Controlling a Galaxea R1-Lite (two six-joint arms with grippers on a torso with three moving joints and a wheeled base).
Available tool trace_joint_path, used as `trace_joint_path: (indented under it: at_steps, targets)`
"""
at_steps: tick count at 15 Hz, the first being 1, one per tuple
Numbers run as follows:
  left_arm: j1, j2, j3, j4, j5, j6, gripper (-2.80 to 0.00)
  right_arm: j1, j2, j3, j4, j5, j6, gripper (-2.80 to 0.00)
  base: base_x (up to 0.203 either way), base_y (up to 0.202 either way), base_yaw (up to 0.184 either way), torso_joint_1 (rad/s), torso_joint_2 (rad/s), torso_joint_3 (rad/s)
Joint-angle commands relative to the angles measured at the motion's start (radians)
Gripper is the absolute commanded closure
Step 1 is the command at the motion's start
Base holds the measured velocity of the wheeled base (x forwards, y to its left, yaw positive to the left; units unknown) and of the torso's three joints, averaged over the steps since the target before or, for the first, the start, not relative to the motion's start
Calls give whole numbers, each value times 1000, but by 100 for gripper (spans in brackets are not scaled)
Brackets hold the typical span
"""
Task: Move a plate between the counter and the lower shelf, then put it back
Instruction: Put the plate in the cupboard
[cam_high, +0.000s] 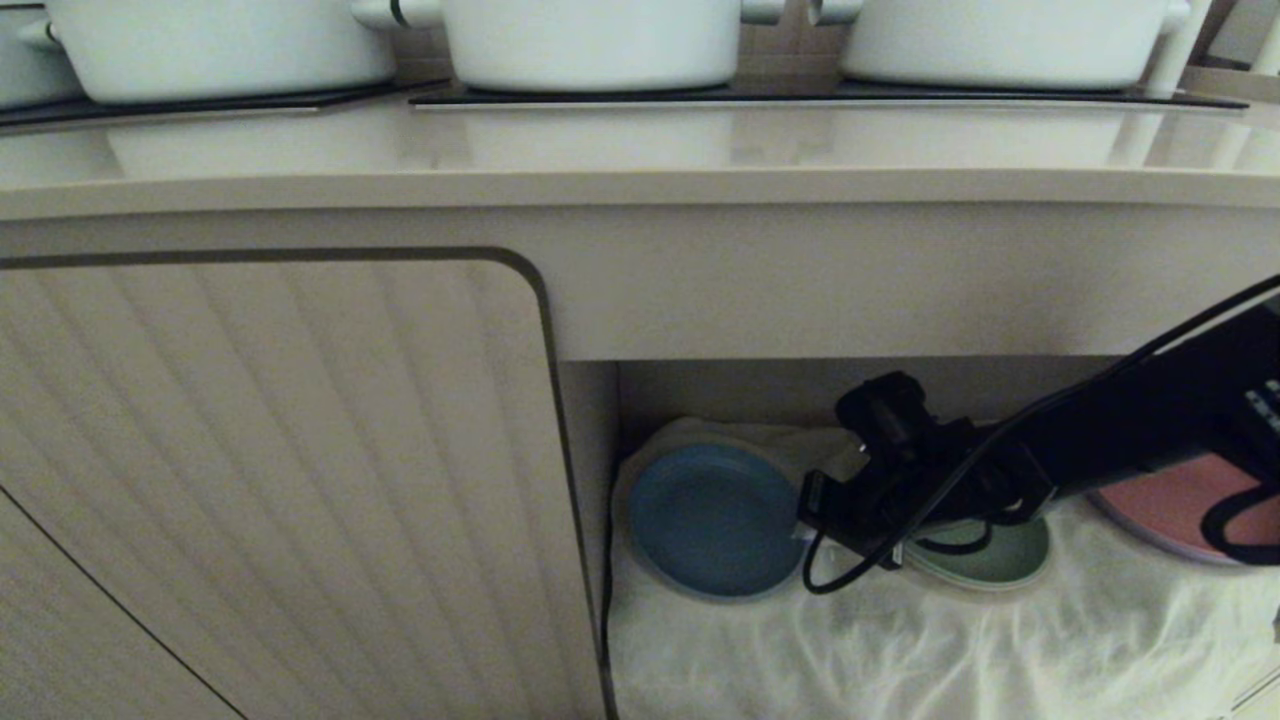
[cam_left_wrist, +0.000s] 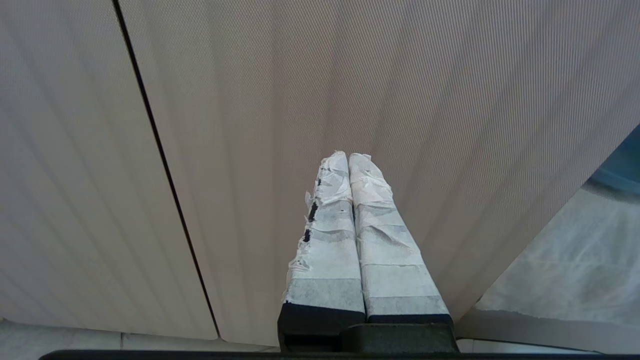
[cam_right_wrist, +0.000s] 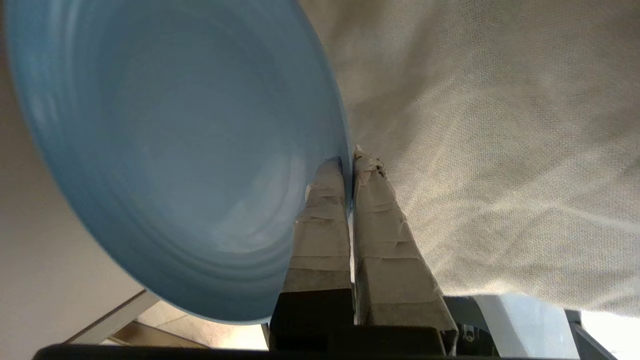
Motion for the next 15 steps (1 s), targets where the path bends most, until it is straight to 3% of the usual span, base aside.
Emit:
trace_joint_path:
  at_steps: [1, 15]
  targets:
    - [0, 0, 0, 0, 1, -1, 0, 3, 4, 0, -2, 1, 4, 0, 0, 0, 0, 0, 0, 0]
    - [0, 0, 0, 0, 1, -1, 0, 1, 17, 2, 0, -11, 4, 0, 0, 0, 0, 0, 0, 0]
